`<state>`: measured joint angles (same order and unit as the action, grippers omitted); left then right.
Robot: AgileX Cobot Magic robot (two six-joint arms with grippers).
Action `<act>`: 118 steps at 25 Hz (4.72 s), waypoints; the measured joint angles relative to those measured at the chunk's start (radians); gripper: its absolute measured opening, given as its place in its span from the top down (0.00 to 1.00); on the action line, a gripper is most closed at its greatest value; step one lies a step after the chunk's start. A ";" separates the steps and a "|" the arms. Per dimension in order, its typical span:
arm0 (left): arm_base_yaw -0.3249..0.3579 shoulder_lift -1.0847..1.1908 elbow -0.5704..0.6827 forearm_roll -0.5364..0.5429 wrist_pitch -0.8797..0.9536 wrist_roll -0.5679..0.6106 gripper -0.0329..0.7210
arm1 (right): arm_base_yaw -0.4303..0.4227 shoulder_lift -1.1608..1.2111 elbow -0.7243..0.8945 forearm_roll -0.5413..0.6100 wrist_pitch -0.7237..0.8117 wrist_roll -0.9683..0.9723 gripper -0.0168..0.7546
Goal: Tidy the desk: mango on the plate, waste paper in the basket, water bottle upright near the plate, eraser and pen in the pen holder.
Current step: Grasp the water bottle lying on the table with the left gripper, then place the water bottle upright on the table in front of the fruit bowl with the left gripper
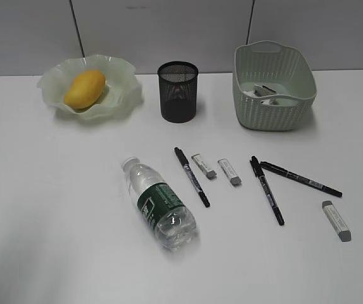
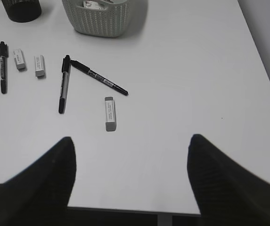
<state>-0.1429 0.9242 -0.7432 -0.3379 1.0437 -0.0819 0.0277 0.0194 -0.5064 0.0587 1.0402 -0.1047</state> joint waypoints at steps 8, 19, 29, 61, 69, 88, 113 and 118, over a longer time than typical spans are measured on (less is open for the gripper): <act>-0.070 0.258 -0.197 0.035 0.021 -0.173 0.36 | 0.000 0.000 0.000 0.001 0.000 0.000 0.23; -0.379 0.562 -0.377 0.178 -0.142 -0.747 0.37 | 0.000 0.000 0.000 0.002 0.000 0.000 0.23; -0.497 0.739 -0.378 0.160 -0.399 -0.927 0.30 | 0.000 0.000 0.000 0.002 0.000 0.024 0.23; -0.469 1.107 -0.618 0.177 -0.278 -0.840 0.17 | 0.000 0.000 0.000 -0.016 0.000 0.072 0.30; -0.473 1.138 -0.656 0.221 -0.228 -0.817 0.17 | 0.000 0.000 0.000 -0.017 0.000 0.072 0.32; -0.511 1.156 -0.656 0.266 -0.203 -0.815 0.29 | 0.000 0.000 0.000 -0.017 0.000 0.072 0.33; -0.393 0.806 -0.656 0.635 -0.246 -0.463 0.29 | 0.000 0.000 0.000 -0.018 0.000 0.073 0.34; -0.263 0.717 -0.601 0.565 -0.335 -0.331 0.29 | 0.000 0.000 0.000 -0.018 0.000 0.073 0.34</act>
<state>-0.4059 1.6417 -1.3446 0.2267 0.7085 -0.4134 0.0277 0.0194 -0.5064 0.0412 1.0398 -0.0319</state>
